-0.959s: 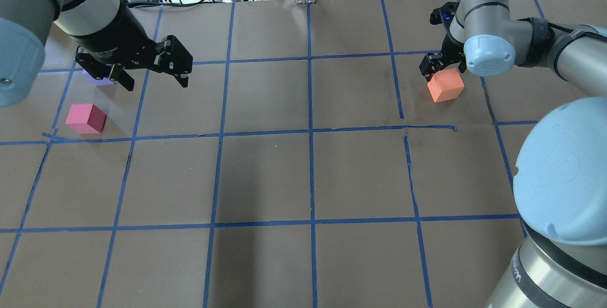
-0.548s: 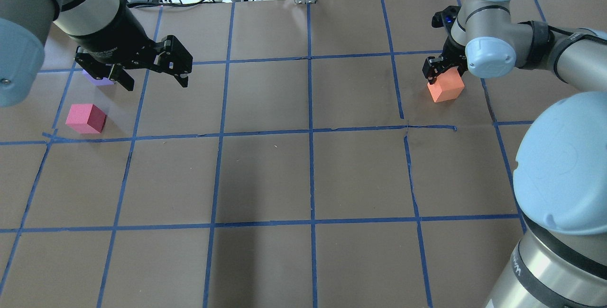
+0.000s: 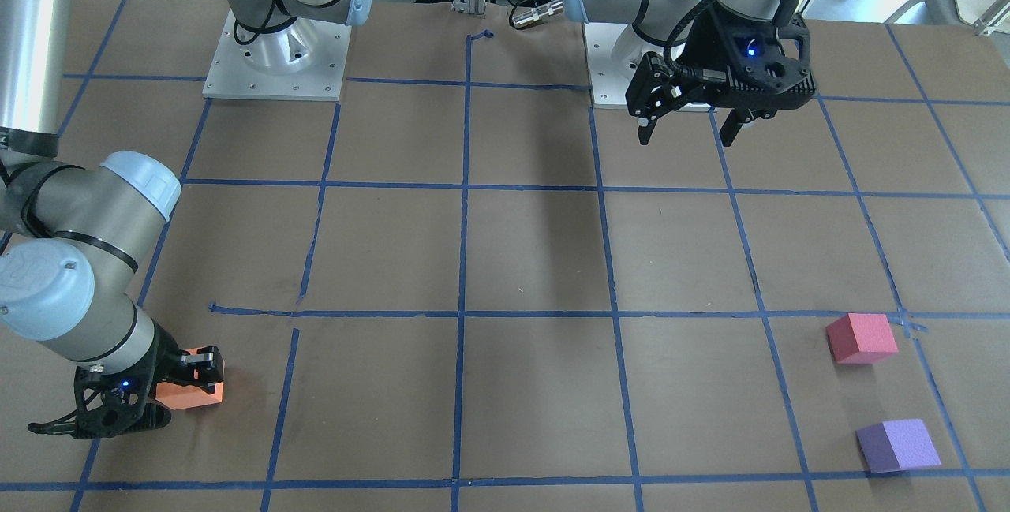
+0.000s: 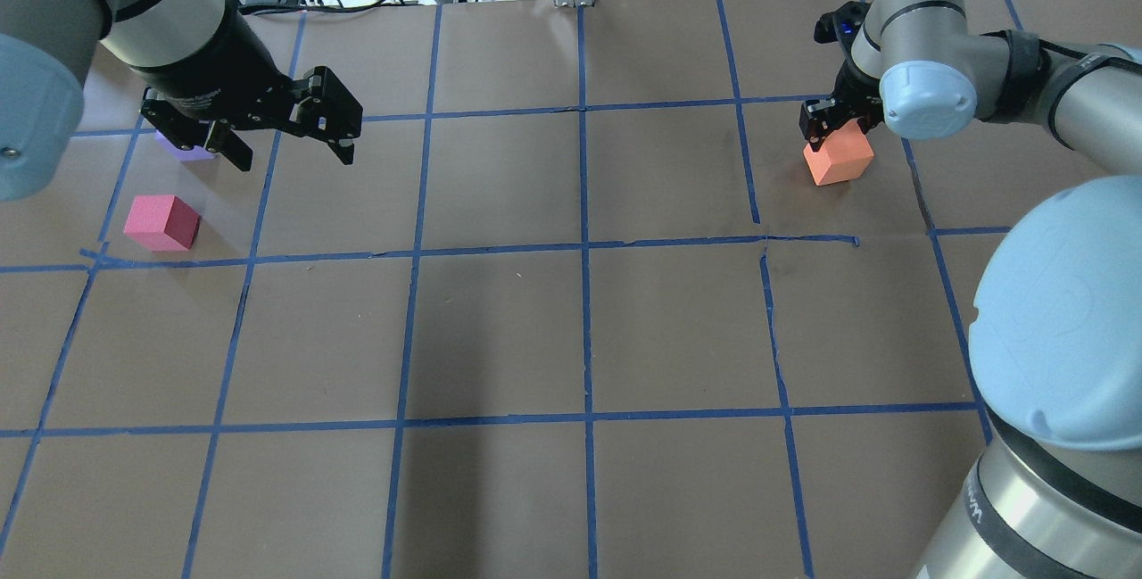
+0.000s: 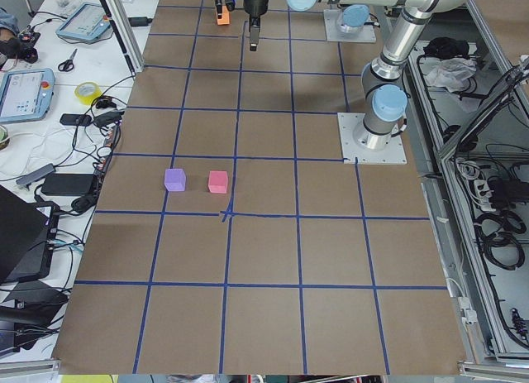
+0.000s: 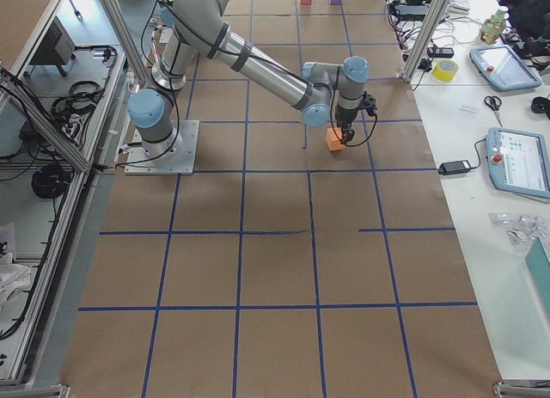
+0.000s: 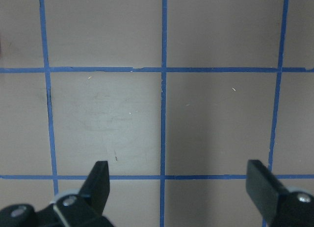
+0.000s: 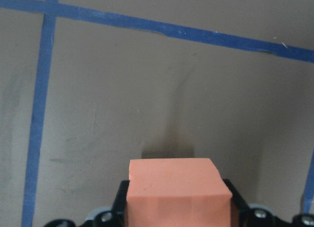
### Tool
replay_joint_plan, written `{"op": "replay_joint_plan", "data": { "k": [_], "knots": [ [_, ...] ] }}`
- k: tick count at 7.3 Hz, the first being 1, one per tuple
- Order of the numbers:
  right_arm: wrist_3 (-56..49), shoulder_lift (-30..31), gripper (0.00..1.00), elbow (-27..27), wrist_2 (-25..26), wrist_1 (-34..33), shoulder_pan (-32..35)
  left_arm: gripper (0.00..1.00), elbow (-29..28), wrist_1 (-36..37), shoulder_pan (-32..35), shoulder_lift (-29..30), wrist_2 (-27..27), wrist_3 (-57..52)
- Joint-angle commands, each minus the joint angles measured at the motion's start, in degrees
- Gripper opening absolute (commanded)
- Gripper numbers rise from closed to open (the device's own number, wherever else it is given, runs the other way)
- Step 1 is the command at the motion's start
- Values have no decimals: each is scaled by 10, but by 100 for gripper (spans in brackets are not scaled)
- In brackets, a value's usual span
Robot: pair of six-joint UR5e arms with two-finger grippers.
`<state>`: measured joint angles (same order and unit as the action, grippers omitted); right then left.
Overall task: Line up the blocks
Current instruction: 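Carry the orange cube with the right gripper toward the table center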
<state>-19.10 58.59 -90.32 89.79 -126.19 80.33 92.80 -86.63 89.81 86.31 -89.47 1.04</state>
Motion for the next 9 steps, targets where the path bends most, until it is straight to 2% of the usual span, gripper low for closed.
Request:
{"op": "replay_joint_plan", "data": {
  "k": [1,4,5,9],
  "knots": [
    [79,15,0,27,-22,15,33,100,0,1,-1,0,0,-1],
    [301,7,0,74,-27,23,166,100,0,1,-1,0,1,0],
    [359,-4,0,90,-53,23,200,100,0,1,-1,0,0,-1],
    [490,-100,0,181,-60,16,302,100,0,1,-1,0,1,-1]
  ]
}}
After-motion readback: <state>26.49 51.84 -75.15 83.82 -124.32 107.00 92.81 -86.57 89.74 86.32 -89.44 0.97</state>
